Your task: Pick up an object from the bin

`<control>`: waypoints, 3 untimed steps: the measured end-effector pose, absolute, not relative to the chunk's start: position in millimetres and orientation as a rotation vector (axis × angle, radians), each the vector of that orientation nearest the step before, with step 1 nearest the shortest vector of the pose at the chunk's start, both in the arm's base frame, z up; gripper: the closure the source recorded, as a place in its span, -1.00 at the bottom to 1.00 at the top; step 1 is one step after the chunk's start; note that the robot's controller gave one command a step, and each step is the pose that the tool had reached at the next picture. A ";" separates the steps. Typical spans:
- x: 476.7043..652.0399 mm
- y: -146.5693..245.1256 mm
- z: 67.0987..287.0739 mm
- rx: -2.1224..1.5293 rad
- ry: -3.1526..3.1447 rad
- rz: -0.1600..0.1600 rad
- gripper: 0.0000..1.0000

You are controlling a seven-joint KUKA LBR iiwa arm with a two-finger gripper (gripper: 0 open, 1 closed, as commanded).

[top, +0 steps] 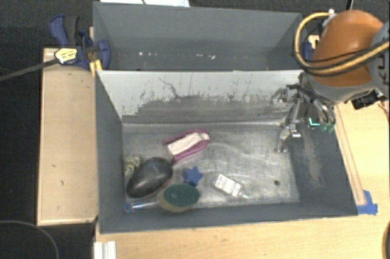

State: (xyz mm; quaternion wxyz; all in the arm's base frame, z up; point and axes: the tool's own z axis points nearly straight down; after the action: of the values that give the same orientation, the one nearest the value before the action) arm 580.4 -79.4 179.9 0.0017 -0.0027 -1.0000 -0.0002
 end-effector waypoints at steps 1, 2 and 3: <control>580.2 -43.5 112.9 -0.142 -3.135 -0.004 -1.00; 562.4 23.3 149.3 -0.288 -3.130 -0.006 -1.00; 577.6 81.8 75.5 -0.431 -3.110 -0.004 -1.00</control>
Offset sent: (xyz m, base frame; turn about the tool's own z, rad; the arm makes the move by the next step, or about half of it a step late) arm 0.0006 0.0331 -0.0638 0.0880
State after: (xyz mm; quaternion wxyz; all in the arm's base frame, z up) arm 577.6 81.8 75.5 0.0011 -0.1373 -0.9905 -0.0012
